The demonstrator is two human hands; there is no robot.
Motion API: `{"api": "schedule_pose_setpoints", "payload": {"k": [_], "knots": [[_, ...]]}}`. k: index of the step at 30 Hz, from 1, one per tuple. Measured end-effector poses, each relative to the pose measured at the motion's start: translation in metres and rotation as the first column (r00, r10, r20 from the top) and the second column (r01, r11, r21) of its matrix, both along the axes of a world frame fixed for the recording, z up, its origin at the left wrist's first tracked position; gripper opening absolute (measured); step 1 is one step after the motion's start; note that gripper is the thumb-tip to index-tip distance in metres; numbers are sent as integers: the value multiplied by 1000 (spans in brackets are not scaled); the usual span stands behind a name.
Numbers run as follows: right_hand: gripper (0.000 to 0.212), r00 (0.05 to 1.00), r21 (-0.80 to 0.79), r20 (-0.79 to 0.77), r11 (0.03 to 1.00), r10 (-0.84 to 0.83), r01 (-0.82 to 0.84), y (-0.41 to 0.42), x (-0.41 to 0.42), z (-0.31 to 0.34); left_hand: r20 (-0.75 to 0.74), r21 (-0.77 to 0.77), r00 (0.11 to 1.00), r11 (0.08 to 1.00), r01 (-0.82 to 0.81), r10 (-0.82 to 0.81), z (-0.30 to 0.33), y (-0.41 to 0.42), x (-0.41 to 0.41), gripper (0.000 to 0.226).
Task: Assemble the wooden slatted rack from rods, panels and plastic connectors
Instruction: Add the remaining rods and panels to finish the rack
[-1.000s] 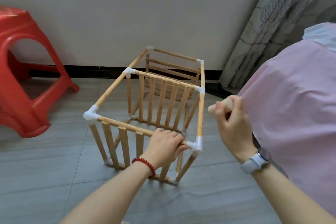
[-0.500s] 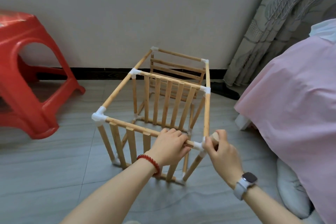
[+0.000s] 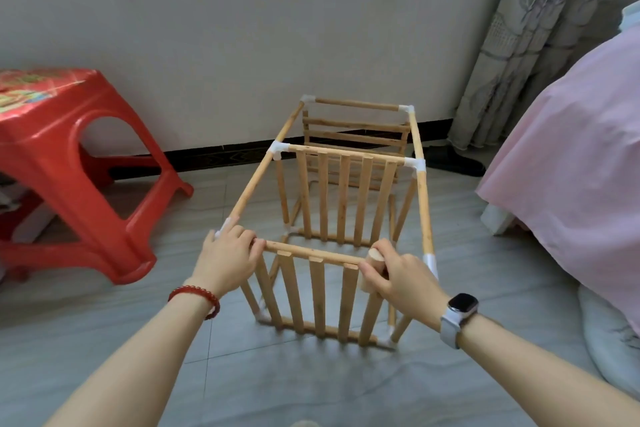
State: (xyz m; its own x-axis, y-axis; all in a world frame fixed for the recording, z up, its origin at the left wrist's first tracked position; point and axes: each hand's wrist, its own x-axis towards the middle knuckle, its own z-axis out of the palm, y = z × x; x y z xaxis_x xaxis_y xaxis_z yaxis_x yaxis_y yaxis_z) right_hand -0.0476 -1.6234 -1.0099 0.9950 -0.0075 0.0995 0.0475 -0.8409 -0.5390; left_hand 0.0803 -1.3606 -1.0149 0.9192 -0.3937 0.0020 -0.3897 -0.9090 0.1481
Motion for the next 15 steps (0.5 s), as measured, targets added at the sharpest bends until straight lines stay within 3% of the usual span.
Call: {"api": "schedule_pose_setpoints", "payload": {"k": [3,7,12,15], "knots": [[17,997,-89,74,996,-7,14,-12,-8,-3,63,23,997,999,35,-36,1,-8,-17,37],[17,970,-218,233,969,-62,114,-44,-15,-5,27,61,970,969,240,-242,5,-16,-40,38],[21,926,-202,-6,907,-378,369,-107,6,-7,-55,-77,856,857,509,-514,16,-61,-73,53],[35,891,-151,-57,886,-450,438,-130,22,-5,-115,-59,769,777,626,-629,17,-87,-83,64]]}}
